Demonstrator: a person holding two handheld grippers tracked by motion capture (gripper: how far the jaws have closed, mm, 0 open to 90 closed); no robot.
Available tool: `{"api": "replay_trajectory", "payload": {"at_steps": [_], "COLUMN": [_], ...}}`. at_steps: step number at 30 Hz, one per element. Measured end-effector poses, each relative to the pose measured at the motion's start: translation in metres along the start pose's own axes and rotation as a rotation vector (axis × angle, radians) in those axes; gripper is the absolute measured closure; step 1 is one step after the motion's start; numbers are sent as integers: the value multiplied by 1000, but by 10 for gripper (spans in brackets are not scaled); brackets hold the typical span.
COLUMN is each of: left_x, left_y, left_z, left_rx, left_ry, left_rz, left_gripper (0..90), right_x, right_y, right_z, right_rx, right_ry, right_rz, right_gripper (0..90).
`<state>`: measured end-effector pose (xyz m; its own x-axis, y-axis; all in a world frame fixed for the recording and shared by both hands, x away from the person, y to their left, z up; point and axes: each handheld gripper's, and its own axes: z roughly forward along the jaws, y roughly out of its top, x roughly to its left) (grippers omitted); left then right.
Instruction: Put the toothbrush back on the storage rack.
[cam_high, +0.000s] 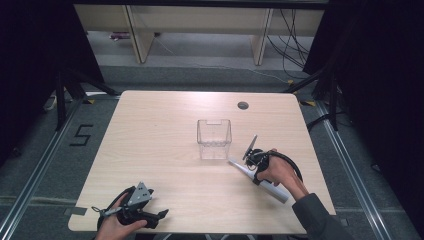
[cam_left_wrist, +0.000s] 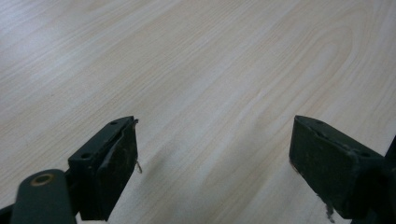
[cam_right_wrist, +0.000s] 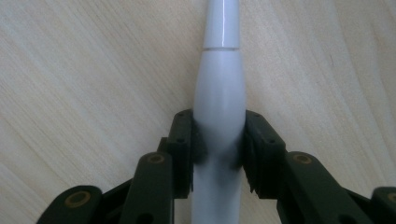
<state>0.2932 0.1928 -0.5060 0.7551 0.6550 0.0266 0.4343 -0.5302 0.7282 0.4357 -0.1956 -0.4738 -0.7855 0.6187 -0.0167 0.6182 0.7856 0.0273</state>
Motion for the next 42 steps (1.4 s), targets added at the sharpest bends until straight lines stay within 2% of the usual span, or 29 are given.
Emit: {"api": "replay_trajectory", "payload": {"at_steps": [1,2,3,8,9,11,16,17,18,19,20,22,23,25,26,27,28,29,30,32,34,35,36,37,38,39,40,42], "left_x": [0,0,0,1,1,0,1,1,0,1,1,1,0,1,1,1,0,0,0,0,1,0,1,1,1,1,1,1], "left_y": [0,0,0,0,0,0,0,0,0,0,0,0,0,0,0,0,0,0,0,0,0,0,0,0,0,0,0,0], "left_z": [0,0,0,0,0,0,0,0,0,0,0,0,0,0,0,0,0,0,0,1,1,1,1,1,1,1,1,0], "left_rx": [0,-1,-1,0,0,1,2,2,2,2,2,2,2,3,7,7,4,4,8,3,4,4,4,4,5,4,4,4], "left_ry": [0,0,0,0,0,0,0,0,0,0,0,0,0,0,0,0,-9,-9,-10,1,2,1,1,1,2,1,1,2], "left_rz": [-1,0,1,2,2,1,4,2,2,2,2,4,2,2,10,10,-5,-5,-5,-1,3,1,1,1,3,2,3,4], "left_gripper": [150,150,150,150,150,150,150,150,150,150,150,150,150,150,150,150,150,150,150,150,150,150,150,150,150,150,150,150], "right_x": [3,-2,0,-5,-6,-10,-10,-13,-12,-11,-12,-12,-14,-15,-14,-14,-17,-17,-17,-19,-19,-19,-20,-20,-20,-23,-22,-25], "right_y": [0,-2,-3,-10,-11,-13,-18,-18,-18,-19,-19,-22,-23,-26,-29,-29,-33,-33,-38,-41,-44,-47,-48,-48,-52,-53,-54,-55], "right_z": [-1,0,-1,-3,-6,-10,-17,-18,-19,-19,-21,-23,-24,-30,-33,-33,-40,-40,-48,-55,-61,-66,-68,-68,-76,-77,-79,-81], "right_rx": [-1,-15,-9,-47,-37,-65,-112,-125,-116,-133,-129,-160,-169,-211,-224,-224,-261,-261,-305,-343,-378,-414,-431,-431,-494,-523,-556,-597], "right_ry": [8,2,-6,-12,-28,-28,-39,-43,-46,-37,-42,-41,-44,-41,-36,-36,-39,-39,-27,-50,-50,-45,-52,-52,-34,-59,-46,-54], "right_rz": [31,-18,11,1,-3,-15,34,-5,18,36,26,38,27,35,58,58,57,57,88,71,99,102,129,129,142,116,142,133], "right_gripper": [667,668,668,669,669,669,670,670,670,670,670,670,670,670,670,670,670,670,670,670,670,670,670,670,670,670,670,670]}}
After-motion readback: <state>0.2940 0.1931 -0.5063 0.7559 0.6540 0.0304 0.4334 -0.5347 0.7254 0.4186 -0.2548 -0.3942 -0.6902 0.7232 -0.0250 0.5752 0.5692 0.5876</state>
